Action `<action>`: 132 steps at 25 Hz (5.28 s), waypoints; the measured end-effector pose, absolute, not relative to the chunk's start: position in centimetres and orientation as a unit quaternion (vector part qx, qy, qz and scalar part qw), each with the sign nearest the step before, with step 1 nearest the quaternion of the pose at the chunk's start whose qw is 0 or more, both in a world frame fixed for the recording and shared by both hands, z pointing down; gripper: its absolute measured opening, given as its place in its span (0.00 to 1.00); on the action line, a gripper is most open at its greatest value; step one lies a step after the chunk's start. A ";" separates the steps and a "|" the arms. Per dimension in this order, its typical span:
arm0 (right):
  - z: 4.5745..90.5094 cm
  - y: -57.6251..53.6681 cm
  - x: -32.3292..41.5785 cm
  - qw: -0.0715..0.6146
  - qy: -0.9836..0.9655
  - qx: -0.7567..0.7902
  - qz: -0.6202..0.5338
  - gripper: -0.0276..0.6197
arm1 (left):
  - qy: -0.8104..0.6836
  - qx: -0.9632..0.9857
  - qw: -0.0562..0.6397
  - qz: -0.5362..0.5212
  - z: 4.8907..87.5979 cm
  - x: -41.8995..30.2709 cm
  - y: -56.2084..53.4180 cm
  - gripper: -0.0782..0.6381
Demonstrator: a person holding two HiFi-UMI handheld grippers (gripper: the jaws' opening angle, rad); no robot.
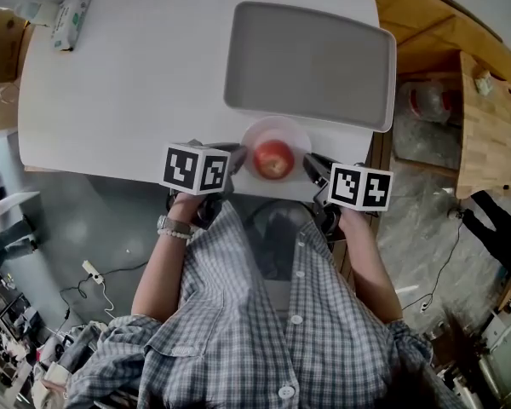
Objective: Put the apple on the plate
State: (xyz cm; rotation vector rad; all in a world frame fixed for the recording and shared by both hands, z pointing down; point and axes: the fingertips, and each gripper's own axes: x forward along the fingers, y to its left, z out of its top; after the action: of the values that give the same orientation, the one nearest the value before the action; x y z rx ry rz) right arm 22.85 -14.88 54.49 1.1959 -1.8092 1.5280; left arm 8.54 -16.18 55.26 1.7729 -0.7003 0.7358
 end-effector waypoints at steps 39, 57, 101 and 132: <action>49.0 -22.7 26.7 0.170 -0.670 0.448 0.567 0.11 | -0.282 0.769 0.490 0.298 49.9 12.6 -25.4 0.17; 51.1 -28.3 29.5 0.162 -0.673 0.444 0.569 0.11 | -0.283 0.771 0.480 0.308 51.9 15.6 -31.5 0.17; 52.1 -30.3 30.2 0.234 -0.710 0.516 0.418 0.11 | -0.291 0.787 0.431 0.332 53.9 15.8 -32.2 0.26; 35.0 -24.6 27.4 0.106 -0.784 0.561 0.243 0.09 | -0.299 0.890 0.284 0.197 37.3 11.2 -25.6 0.12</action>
State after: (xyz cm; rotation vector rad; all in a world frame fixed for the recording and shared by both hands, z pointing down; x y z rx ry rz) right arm 27.43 -24.59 35.01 1.6535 -2.3086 0.7146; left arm 11.23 -25.61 37.26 2.3806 -0.8003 0.5273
